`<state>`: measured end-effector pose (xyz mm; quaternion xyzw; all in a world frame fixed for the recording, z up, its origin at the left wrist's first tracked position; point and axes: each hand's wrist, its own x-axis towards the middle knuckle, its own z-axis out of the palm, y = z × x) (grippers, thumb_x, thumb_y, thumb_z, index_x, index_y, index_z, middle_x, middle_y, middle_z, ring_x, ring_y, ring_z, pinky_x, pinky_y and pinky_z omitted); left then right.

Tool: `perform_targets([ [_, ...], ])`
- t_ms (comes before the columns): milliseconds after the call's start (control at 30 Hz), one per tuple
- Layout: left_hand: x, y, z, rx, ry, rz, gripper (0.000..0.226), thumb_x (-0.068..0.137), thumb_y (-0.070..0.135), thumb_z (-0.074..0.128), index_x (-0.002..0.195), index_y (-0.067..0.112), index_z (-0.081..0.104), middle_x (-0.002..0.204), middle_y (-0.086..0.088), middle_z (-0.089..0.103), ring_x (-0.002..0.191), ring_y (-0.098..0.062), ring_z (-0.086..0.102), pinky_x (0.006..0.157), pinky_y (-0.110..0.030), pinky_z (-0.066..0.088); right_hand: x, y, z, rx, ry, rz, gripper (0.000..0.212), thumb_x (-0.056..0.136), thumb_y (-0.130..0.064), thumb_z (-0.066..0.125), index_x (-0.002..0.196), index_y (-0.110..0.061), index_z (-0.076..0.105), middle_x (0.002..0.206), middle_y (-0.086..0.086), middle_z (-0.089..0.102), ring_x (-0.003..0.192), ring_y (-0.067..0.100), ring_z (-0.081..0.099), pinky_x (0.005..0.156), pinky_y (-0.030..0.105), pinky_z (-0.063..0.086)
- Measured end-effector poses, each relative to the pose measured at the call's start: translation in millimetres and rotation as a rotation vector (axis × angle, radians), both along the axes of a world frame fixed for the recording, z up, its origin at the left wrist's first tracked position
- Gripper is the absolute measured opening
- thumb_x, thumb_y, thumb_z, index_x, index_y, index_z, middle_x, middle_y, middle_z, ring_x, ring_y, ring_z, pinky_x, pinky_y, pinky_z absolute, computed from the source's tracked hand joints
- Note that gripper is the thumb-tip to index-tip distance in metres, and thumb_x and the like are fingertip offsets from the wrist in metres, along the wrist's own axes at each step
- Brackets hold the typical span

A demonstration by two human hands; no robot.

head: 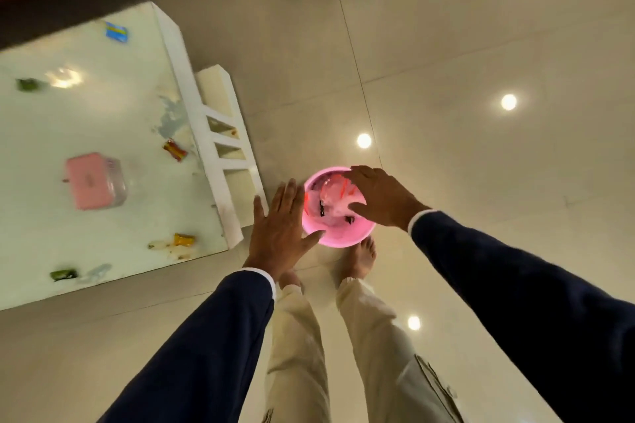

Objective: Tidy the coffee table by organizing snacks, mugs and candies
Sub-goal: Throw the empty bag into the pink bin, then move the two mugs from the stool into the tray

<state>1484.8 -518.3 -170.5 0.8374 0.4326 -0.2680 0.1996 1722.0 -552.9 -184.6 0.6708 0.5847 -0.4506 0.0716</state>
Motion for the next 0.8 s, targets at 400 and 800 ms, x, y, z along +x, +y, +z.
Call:
perform_targets([
  [400,-52.1,-23.8,306.1,0.283,-0.040,0.096,0.096,0.093,0.076,0.016,0.164,0.014,0.000,0.172,-0.006,-0.002,0.159,-0.021,0.002,0.124,-0.061,0.004,-68.3,10.3,293.4,0.390,-0.103,0.361,0.086,0.096,-0.056,0.052,0.162,-0.025,0.006,0.171,0.004,0.001,0.157,0.027,0.009,0.126,0.051,0.010],
  [800,-223.8,-82.7,376.2,0.541,-0.002,0.381,0.097,0.095,0.079,0.013,0.162,0.014,-0.012,0.171,-0.008,-0.014,0.158,-0.027,-0.011,0.124,-0.060,0.002,-237.9,23.9,387.3,0.694,-0.188,0.661,0.097,0.090,-0.076,0.039,0.162,-0.024,0.002,0.171,0.007,-0.001,0.157,0.030,0.007,0.124,0.058,0.011],
])
